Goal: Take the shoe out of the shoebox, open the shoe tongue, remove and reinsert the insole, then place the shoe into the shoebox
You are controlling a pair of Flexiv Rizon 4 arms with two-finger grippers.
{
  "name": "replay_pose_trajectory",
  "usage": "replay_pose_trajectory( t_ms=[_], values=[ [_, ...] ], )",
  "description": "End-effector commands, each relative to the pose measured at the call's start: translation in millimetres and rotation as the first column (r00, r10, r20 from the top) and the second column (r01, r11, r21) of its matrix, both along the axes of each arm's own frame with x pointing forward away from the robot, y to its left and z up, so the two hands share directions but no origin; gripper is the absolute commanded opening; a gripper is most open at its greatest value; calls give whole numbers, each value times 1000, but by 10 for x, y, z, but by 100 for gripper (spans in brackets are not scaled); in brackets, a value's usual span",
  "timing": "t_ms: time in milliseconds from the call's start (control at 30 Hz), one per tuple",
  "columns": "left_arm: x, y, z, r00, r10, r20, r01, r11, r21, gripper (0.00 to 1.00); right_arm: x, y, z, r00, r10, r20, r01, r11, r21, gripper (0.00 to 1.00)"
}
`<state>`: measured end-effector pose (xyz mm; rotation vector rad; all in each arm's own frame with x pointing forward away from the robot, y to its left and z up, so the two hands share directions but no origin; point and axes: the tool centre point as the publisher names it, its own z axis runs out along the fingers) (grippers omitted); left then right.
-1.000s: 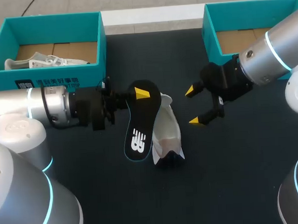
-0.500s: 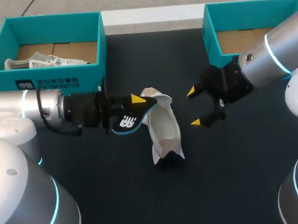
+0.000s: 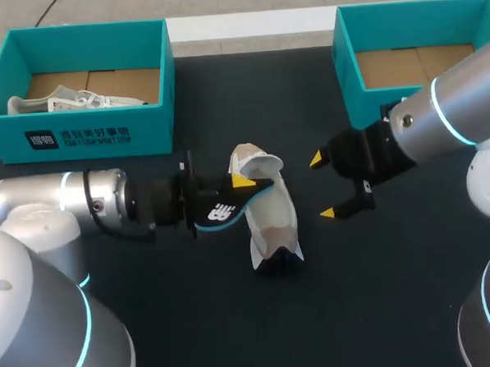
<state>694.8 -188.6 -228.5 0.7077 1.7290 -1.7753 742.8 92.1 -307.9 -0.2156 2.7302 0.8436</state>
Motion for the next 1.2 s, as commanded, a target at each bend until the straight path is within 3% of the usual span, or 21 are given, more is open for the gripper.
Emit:
replay_pose_trajectory(
  t_ms=[33,333,900,1200],
  values=[
    [37,-109,-157,1000,-4,1,4,1000,-12,0,-20,3,-121,1000,1,17,-1,1000,12,100],
    [44,-170,-363,1000,9,-25,-9,1000,-13,0,-5,62,-180,999,49,12,-50,999,19,100],
    [35,-188,-372,999,8,-31,-8,1000,-7,0,-14,72,-180,999,39,20,-40,998,46,100],
    [-45,-252,-446,1000,4,-18,-4,1000,17,0,186,251,-341,997,54,51,-55,998,22,100]
  ],
)
